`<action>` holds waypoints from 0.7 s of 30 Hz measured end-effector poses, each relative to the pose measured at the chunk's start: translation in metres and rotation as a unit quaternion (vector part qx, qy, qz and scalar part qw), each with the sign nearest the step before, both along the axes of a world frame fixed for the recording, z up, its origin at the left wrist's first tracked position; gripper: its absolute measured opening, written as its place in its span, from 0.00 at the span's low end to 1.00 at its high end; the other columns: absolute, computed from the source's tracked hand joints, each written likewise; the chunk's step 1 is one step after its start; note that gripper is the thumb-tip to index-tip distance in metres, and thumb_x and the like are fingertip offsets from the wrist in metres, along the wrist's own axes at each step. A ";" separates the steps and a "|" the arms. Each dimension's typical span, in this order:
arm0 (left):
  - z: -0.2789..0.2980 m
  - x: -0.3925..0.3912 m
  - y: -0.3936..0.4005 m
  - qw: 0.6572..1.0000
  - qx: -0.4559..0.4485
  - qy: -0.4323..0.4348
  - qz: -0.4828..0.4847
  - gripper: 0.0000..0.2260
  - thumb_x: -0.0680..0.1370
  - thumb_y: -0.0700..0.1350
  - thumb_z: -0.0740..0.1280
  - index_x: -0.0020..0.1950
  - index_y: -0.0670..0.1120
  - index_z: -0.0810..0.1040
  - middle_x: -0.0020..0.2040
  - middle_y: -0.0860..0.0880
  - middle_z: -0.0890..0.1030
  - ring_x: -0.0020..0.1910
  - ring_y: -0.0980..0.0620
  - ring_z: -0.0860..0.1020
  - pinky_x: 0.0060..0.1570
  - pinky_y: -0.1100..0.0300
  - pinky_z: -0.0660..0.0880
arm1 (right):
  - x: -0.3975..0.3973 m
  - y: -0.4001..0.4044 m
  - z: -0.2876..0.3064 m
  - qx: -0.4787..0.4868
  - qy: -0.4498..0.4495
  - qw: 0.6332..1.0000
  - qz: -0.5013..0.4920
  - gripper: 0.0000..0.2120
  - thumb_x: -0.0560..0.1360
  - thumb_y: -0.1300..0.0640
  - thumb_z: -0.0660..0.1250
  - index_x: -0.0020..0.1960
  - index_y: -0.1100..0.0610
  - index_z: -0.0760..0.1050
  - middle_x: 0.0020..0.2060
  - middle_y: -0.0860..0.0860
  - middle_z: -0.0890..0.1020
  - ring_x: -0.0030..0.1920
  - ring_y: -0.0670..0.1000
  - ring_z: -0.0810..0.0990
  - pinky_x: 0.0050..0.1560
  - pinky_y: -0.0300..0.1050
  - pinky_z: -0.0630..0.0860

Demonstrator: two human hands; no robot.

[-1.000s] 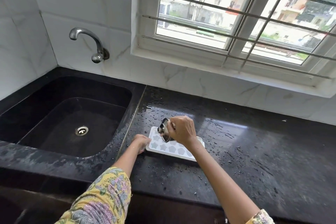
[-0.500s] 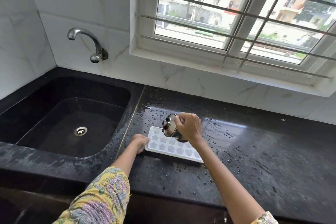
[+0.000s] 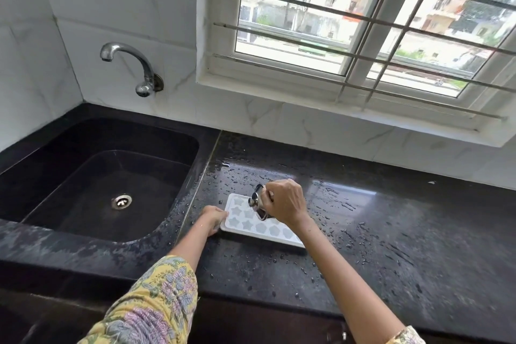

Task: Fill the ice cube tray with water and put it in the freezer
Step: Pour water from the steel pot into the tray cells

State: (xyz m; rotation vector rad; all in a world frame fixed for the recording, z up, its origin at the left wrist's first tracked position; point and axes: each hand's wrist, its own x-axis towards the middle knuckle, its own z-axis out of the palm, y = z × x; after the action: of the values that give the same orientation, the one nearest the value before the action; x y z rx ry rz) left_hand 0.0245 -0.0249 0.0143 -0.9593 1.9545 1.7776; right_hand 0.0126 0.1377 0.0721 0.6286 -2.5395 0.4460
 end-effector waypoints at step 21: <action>-0.001 0.000 0.002 1.000 0.003 0.011 -0.010 0.15 0.79 0.35 0.63 0.33 0.43 0.67 0.33 0.49 0.69 0.37 0.54 0.69 0.21 0.68 0.68 | 0.008 0.006 0.001 0.002 0.013 1.000 -0.009 0.18 0.68 0.54 0.54 0.21 0.56 0.67 0.16 0.49 0.71 0.17 0.47 0.65 0.24 0.41 0.75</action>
State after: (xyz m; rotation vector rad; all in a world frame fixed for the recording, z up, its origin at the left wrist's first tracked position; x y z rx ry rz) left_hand 0.0249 -0.0232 0.0134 -0.9180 1.9629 1.7891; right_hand 0.0209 0.1441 0.0735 0.6084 -2.5204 0.4230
